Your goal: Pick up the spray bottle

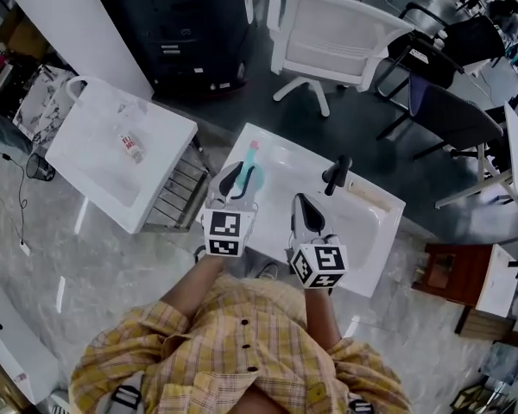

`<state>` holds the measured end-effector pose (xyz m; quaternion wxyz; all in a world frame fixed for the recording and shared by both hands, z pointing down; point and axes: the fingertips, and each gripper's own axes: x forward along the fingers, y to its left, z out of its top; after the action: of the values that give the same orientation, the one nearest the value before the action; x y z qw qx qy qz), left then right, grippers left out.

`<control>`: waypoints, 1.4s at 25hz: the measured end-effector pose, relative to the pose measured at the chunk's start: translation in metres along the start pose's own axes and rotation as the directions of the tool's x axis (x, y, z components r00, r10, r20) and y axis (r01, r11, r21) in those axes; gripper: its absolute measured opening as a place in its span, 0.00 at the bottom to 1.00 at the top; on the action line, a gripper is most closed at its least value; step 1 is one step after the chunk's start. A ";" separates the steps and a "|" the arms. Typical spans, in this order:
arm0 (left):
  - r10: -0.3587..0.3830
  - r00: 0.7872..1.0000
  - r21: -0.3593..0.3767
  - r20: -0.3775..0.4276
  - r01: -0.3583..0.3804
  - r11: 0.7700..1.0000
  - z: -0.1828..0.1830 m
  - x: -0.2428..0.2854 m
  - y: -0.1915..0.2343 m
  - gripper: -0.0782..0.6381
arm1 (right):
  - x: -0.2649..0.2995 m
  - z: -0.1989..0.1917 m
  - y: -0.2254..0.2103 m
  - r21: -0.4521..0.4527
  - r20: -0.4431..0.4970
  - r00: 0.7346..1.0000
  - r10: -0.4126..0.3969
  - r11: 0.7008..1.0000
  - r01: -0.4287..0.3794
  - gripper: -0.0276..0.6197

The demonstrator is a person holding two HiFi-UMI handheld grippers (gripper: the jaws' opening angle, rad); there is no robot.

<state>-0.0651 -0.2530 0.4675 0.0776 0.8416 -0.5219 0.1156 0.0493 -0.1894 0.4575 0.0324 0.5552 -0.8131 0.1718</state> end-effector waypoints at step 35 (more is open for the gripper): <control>-0.001 0.995 0.025 0.100 -0.001 1.000 0.031 -0.055 -0.019 0.24 | -0.014 0.040 0.002 -0.059 0.090 0.996 -0.014 0.998 0.020 0.04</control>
<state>-0.0680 -0.2050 0.4226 0.0409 0.8472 -0.5236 0.0800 0.0586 -0.1888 0.4162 0.0139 0.5681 -0.8138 0.1218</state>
